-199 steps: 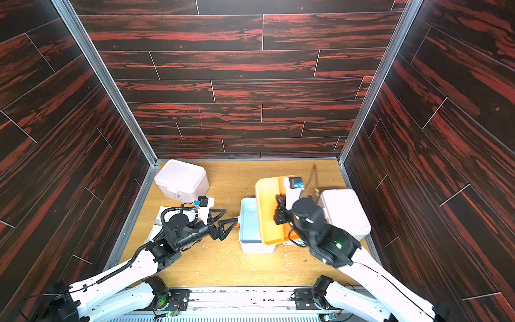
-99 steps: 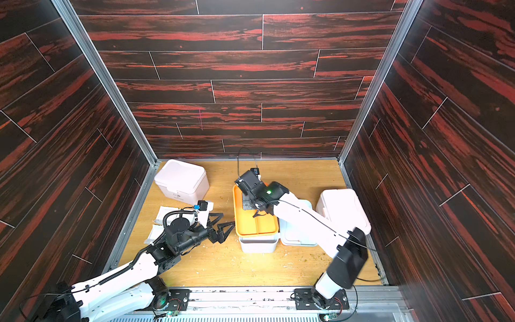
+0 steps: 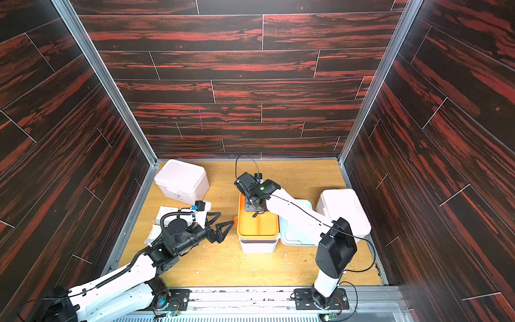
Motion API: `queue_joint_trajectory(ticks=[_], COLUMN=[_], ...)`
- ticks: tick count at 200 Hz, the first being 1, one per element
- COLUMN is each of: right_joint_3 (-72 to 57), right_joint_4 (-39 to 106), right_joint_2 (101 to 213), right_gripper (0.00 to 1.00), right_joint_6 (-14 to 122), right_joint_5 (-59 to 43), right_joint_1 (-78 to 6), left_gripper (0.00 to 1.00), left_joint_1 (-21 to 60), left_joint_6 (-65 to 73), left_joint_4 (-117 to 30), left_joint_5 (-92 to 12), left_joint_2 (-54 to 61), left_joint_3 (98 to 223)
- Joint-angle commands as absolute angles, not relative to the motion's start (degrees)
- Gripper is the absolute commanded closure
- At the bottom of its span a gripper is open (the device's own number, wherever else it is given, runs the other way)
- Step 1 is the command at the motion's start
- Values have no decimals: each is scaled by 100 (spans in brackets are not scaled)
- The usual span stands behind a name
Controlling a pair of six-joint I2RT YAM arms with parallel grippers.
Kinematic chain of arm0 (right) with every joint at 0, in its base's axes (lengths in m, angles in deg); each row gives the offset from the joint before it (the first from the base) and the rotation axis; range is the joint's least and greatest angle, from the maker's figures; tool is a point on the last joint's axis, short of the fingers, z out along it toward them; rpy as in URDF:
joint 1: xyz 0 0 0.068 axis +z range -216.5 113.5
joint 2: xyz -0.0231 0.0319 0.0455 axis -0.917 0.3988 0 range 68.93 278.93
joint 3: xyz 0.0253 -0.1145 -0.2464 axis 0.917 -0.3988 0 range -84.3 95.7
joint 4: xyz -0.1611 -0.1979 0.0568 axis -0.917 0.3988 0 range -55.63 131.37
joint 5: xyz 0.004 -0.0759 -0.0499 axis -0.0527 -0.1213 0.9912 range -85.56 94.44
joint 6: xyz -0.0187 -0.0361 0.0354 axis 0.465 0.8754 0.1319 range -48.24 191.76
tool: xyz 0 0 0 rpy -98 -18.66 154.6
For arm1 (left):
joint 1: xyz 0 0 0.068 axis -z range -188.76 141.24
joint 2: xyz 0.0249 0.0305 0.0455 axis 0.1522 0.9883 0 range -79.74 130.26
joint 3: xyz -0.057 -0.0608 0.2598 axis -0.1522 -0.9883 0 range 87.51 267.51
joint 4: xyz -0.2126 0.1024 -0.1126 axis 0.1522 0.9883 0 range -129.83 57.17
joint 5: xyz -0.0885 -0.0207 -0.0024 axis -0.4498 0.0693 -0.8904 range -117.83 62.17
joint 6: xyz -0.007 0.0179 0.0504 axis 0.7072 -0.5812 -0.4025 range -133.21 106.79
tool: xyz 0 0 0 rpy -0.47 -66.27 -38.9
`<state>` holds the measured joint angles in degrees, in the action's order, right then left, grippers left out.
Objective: Open first aid kits and take out gauze
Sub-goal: Place the compartment layer in the first aid kit.
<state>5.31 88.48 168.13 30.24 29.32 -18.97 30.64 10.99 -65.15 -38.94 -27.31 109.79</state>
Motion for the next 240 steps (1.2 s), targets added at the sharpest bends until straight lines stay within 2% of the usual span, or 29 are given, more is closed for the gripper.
queue_joint_trajectory(ticks=[1, 142, 240], right_joint_3=[395, 15, 140], right_joint_4=[8726, 8646, 8887], right_joint_2=[17059, 16994, 16944], right_gripper=[100, 100, 100], right_joint_6=[3049, 2984, 2942], right_joint_5=[2836, 2714, 3007], right_joint_1=[-1902, -1902, -1901], left_gripper=[0, 0, 0], left_joint_1=[3067, 3076, 3076], left_joint_6=[1039, 1037, 1043], left_joint_4=[-6619, -6654, -6681], left_joint_5=[-3937, -3943, -3942], left_joint_2=[-2840, -2823, -2753], left_joint_3=[10992, 10984, 10984])
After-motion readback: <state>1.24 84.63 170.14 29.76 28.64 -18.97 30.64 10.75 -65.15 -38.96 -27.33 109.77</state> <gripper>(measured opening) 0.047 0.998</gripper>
